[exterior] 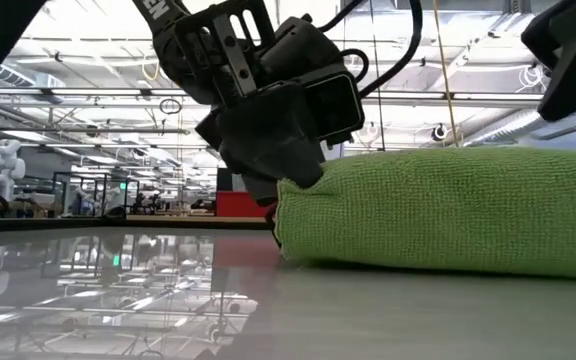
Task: Roll towel into tight, uniform cylinder
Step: Roll the green towel
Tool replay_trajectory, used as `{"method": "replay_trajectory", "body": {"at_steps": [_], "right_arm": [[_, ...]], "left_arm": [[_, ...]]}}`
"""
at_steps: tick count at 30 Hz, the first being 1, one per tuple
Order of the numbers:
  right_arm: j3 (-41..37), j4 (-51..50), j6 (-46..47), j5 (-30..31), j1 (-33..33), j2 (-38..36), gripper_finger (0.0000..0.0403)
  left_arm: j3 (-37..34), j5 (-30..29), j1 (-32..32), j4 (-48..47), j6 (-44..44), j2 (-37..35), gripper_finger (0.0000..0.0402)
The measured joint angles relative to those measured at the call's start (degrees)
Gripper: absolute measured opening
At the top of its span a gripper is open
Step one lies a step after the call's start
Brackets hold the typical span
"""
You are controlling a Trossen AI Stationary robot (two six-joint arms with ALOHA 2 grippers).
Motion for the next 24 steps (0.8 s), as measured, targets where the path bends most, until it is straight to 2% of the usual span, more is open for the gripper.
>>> {"method": "replay_trajectory", "body": {"at_steps": [12, 24], "right_arm": [[0.02, 5.42, -6.41, 3.24, 0.05, 3.73, 0.0219], [0.04, 7.05, -6.59, 5.73, -0.45, 5.81, 0.0219]], "left_arm": [[-0.15, 1.53, 1.85, 3.44, -6.33, 0.22, 0.0011], [-0.15, 2.13, 2.25, 3.56, -8.97, 0.21, 0.0012]]}}
